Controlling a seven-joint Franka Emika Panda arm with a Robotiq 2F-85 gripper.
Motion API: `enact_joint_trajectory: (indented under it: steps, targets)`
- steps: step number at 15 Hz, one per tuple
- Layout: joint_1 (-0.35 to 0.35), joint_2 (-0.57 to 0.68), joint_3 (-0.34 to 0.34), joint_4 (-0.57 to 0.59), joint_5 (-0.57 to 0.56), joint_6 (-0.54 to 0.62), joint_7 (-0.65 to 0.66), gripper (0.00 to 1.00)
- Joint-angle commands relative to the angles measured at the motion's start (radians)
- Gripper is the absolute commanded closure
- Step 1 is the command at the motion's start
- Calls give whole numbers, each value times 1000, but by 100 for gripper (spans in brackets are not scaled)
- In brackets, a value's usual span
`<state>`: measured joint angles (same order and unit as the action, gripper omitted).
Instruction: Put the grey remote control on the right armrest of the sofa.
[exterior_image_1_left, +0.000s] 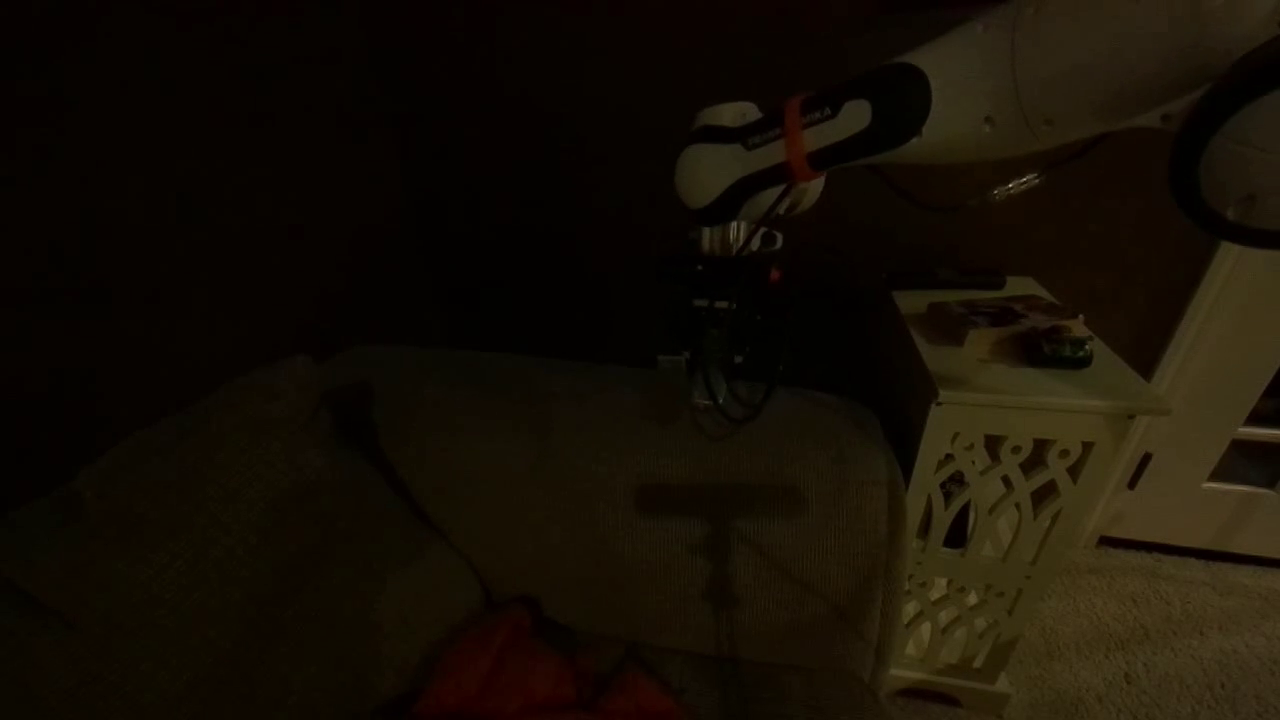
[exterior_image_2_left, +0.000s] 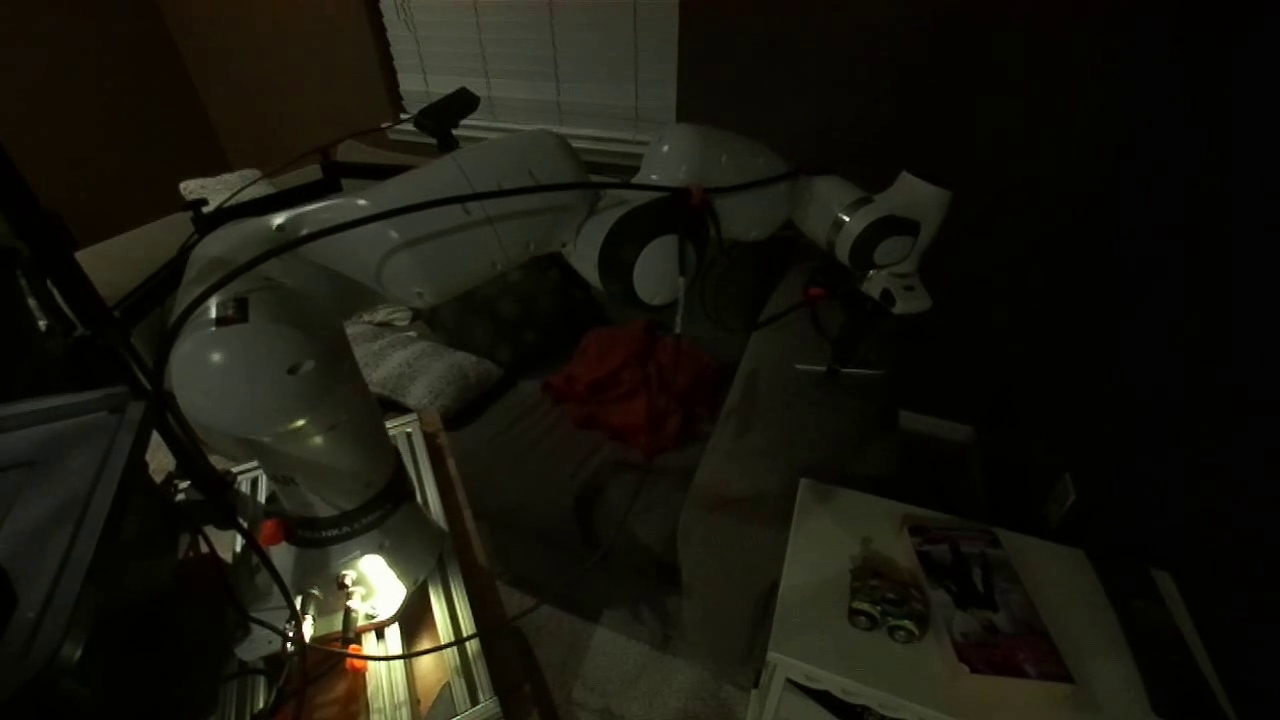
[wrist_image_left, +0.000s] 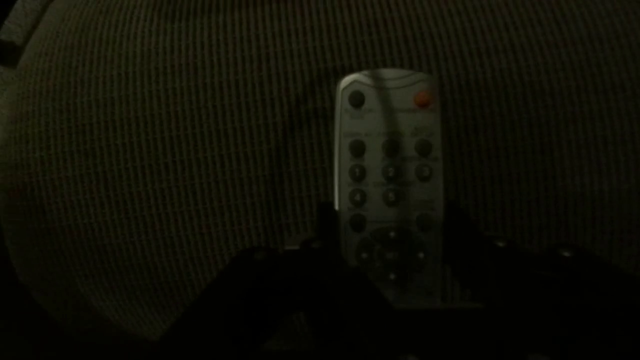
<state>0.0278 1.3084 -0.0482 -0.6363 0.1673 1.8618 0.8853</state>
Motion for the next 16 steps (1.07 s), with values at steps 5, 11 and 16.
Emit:
enact_joint_trajectory:
  steps: [5, 11, 16]
  targets:
    - [-7, 19, 14, 16, 10, -4, -22, 72]
    - [-43, 57, 74, 44, 37, 15, -124, 72]
    - [-59, 73, 89, 54, 34, 53, -135, 72]
